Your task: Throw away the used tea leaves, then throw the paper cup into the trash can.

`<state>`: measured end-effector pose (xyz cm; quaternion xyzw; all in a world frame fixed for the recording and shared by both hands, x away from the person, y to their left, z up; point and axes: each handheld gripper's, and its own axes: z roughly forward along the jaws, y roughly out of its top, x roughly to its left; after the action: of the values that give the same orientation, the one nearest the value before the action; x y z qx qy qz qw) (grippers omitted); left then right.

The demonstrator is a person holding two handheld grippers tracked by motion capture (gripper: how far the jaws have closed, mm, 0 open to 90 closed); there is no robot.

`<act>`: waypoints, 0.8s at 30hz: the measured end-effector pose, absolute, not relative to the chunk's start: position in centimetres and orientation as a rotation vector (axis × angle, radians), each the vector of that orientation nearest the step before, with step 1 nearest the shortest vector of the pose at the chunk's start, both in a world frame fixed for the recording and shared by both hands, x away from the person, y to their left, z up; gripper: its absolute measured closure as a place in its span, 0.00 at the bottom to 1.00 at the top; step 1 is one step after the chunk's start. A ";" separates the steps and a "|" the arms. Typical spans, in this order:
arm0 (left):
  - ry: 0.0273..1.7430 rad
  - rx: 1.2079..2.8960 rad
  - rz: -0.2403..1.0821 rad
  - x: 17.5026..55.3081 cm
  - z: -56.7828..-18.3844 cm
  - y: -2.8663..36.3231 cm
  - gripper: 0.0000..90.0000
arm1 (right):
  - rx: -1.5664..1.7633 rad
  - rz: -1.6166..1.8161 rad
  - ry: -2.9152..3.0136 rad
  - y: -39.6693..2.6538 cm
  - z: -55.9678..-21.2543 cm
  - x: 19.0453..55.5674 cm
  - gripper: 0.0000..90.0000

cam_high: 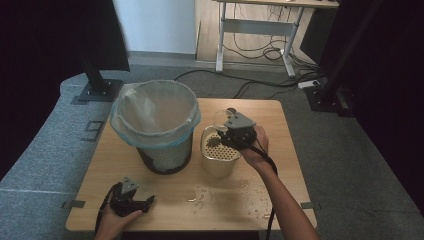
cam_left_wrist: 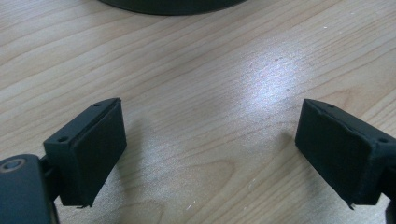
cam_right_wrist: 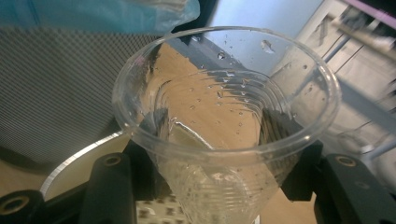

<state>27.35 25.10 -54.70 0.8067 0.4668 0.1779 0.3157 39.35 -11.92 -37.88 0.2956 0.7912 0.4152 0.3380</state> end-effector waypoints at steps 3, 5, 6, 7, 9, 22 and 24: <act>1.230 2.126 0.470 27.3 -54.7 25.1 0.09 | 0.855 1.180 2.062 -12.7 -37.8 39.6 0.48; 1.230 2.125 0.470 27.3 -54.7 25.1 0.09 | 0.870 1.204 2.057 -12.8 -37.6 39.6 0.48; 1.230 2.125 0.469 27.3 -54.7 25.1 0.09 | 0.886 1.239 2.049 -12.9 -37.4 39.7 0.48; 1.230 2.125 0.469 27.3 -54.7 25.1 0.09 | 0.910 1.285 2.033 -13.0 -37.1 39.7 0.48; 1.229 2.125 0.469 27.3 -54.7 25.1 0.09 | 0.934 1.330 2.012 -13.1 -36.6 39.7 0.48; 1.230 2.124 0.471 27.3 -54.7 25.1 0.09 | 0.937 1.480 1.890 -11.2 -32.0 39.7 0.48; 1.228 2.124 0.470 27.4 -54.7 25.1 0.09 | 0.914 1.508 1.870 -10.5 -30.4 39.6 0.48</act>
<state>27.36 25.09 -54.71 0.8065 0.4664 0.1786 0.3164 39.63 -10.47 -30.43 0.3414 0.6980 0.5628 0.2819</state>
